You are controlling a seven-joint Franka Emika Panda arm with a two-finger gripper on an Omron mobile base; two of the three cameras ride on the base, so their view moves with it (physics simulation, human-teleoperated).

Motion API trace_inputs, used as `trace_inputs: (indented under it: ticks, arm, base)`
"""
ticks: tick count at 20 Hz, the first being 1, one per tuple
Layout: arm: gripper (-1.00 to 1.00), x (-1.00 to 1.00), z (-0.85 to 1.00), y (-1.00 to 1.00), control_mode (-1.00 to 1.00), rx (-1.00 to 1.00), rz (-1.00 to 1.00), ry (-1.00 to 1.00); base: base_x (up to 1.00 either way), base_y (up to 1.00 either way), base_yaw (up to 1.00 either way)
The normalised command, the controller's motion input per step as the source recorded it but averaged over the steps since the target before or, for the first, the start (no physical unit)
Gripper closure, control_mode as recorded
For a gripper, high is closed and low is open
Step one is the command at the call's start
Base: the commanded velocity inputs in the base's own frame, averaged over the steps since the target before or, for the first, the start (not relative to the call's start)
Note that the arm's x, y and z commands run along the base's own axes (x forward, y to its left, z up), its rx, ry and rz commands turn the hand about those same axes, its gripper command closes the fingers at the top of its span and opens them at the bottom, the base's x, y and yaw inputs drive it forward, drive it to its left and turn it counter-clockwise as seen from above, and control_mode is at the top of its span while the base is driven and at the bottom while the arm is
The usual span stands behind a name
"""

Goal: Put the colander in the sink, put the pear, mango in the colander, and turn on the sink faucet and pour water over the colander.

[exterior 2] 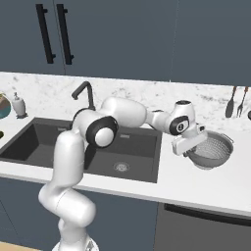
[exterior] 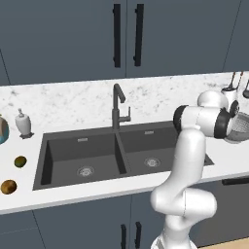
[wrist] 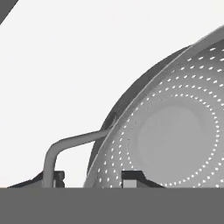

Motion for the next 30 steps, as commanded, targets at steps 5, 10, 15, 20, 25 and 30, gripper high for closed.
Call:
trace_inputs:
  ticks: [5, 10, 15, 20, 25, 30]
  arm:
    - [1.00, -0.23, -0.26, 0.18, -1.00, 0.04, 0.00, 0.00]
    - [1.00, -0.31, -0.01, 0.28, -1.00, 0.12, -0.01, 0.00]
    - [1.00, -0.44, 0.12, 0.32, -1.00, 0.21, -0.06, 0.01]
    - [1.00, -0.39, 0.32, 0.50, -1.00, 0.20, -0.01, 0.01]
    - [1.00, -0.56, 0.27, 0.68, -1.00, 0.04, 0.03, 0.00]
    - [1.00, -0.59, 0.22, 0.85, -1.00, 0.00, 0.18, 0.00]
  base:
    - [0.00, 0.00, 0.00]
    - [0.00, 0.00, 0.00]
    - [0.00, 0.00, 0.00]
    - [0.00, 0.00, 0.00]
    - [0.00, 0.00, 0.00]
    - [0.00, 0.00, 0.00]
